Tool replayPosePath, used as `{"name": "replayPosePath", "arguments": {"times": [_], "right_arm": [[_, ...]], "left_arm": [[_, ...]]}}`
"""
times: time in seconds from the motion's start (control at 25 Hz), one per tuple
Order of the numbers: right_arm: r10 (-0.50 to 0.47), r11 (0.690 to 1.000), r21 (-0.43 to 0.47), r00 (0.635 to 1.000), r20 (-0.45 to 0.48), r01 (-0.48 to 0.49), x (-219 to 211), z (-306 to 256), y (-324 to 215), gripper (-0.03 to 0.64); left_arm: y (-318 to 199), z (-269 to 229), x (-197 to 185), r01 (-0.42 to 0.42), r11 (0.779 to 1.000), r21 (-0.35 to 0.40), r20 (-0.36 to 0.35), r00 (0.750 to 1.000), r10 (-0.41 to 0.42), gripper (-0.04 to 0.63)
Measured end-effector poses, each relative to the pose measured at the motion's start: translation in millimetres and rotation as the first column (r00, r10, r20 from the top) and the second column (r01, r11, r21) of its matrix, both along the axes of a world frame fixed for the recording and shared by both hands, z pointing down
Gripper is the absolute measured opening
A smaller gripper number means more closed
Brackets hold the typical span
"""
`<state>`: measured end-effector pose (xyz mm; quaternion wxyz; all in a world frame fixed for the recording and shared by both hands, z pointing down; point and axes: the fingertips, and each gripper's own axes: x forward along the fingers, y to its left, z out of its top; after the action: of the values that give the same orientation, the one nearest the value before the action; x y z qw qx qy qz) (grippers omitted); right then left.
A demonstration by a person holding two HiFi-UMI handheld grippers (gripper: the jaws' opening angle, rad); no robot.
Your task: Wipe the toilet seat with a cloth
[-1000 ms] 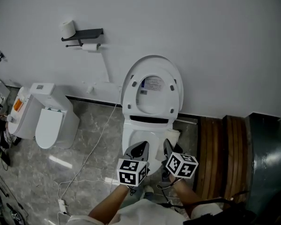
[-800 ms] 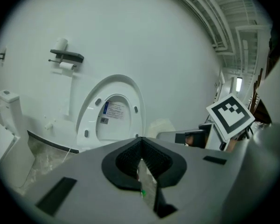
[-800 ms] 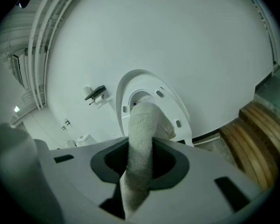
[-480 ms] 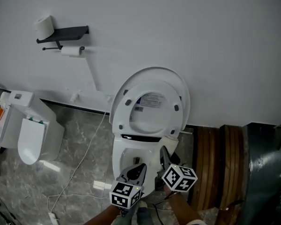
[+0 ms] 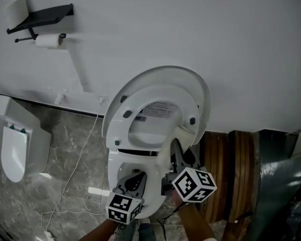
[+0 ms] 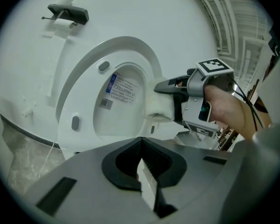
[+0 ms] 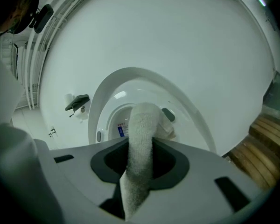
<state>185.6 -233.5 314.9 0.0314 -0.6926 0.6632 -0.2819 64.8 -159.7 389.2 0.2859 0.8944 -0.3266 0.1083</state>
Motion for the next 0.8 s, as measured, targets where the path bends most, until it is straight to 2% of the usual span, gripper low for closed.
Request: {"name": "replayPosePath", "arguments": {"times": [0.52,0.8], "right_arm": [[-0.006,0.993,0.114,1.000,-0.022,0.009,2.1,-82.4,-67.6,0.100],[0.004,0.991,0.132,1.000,-0.017,-0.002,6.5,-84.9,-84.1,0.100]], "left_arm": [[-51.5,-48.3,8.3,-0.002,0.998,0.064,-0.012,1.000,0.003,0.000],[-59.6,-48.1,9.1,0.014,0.998,0.069,-0.015,1.000,-0.013,0.000]]}}
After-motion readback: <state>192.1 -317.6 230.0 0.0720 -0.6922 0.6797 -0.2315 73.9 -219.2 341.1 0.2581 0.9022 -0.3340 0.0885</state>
